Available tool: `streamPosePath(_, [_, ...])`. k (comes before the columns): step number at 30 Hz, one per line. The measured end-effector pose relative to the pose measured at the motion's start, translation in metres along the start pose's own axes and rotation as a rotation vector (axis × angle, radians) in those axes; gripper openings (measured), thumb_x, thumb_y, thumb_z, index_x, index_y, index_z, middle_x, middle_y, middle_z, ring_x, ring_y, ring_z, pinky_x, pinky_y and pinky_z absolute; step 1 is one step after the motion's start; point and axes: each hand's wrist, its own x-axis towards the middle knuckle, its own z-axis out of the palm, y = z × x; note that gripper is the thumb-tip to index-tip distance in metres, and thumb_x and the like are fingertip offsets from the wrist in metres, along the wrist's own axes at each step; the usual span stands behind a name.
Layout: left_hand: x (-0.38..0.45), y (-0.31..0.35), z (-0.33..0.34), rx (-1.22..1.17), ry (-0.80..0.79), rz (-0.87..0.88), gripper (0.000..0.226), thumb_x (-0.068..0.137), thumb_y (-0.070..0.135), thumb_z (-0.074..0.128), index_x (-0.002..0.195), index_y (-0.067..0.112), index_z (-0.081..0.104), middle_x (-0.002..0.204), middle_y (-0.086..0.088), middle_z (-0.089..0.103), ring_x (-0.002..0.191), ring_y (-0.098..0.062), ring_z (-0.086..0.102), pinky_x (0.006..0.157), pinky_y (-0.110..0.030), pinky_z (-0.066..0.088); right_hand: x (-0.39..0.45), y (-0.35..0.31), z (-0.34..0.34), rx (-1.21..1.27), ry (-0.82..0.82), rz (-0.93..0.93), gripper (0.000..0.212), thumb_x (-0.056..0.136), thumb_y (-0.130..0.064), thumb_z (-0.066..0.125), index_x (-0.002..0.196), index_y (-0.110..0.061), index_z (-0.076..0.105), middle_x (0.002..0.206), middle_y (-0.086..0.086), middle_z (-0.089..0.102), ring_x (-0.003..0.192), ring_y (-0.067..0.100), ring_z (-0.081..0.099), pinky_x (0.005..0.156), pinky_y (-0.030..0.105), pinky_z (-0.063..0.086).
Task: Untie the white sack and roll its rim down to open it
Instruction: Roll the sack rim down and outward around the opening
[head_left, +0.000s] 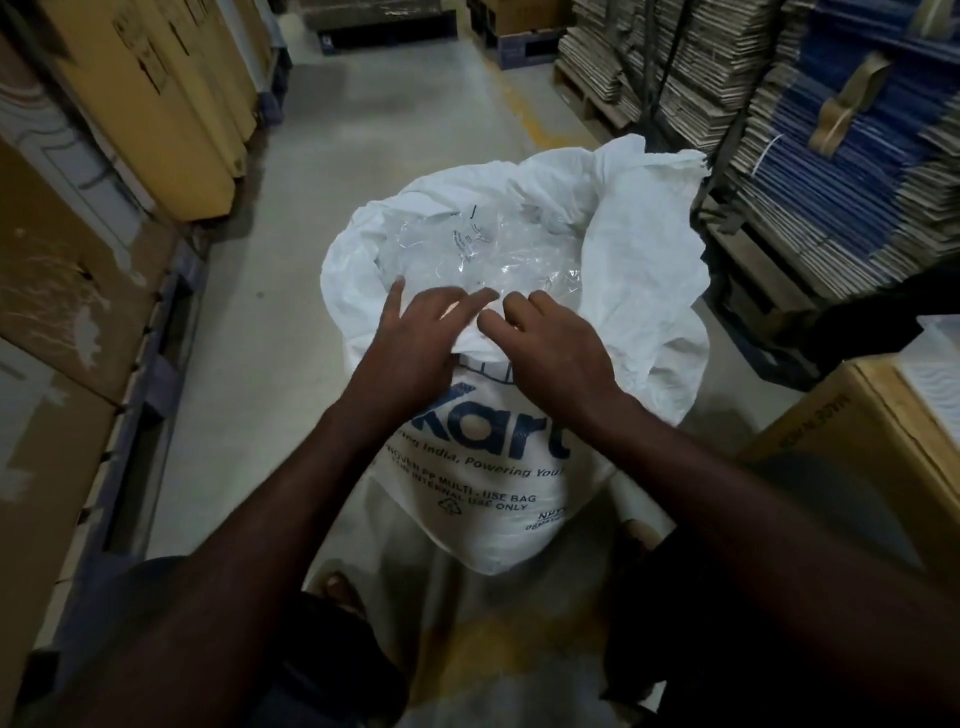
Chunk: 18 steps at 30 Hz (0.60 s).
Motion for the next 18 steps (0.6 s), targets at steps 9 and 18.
streamPosePath(9, [-0.009, -0.021, -0.036, -0.412, -0.548, -0.055, 0.09, 0.097, 0.054, 0.073, 0.169, 0.046, 0.019, 0.164, 0.022, 0.039, 0.146, -0.006, 0.044, 0.114, -0.025, 0.035, -0.015, -0.013, 0.006, 0.153, -0.278, -0.088, 0.032, 0.091, -0.013, 0.041, 0.117, -0.017, 0.059, 0.141, 0.02, 0.054, 0.108, 0.036, 0.059, 0.073, 0.037, 0.046])
streamPosePath(18, [-0.01, -0.01, -0.007, 0.045, -0.083, 0.018, 0.024, 0.091, 0.038, 0.073, 0.109, 0.033, 0.057, 0.099, 0.01, 0.069, 0.104, -0.022, 0.062, 0.096, -0.048, 0.04, -0.018, -0.017, -0.001, 0.65, -0.54, 0.149, 0.098, 0.074, -0.035, 0.082, 0.155, -0.035, 0.028, 0.141, 0.004, 0.058, 0.119, 0.024, 0.061, 0.096, 0.04, 0.051])
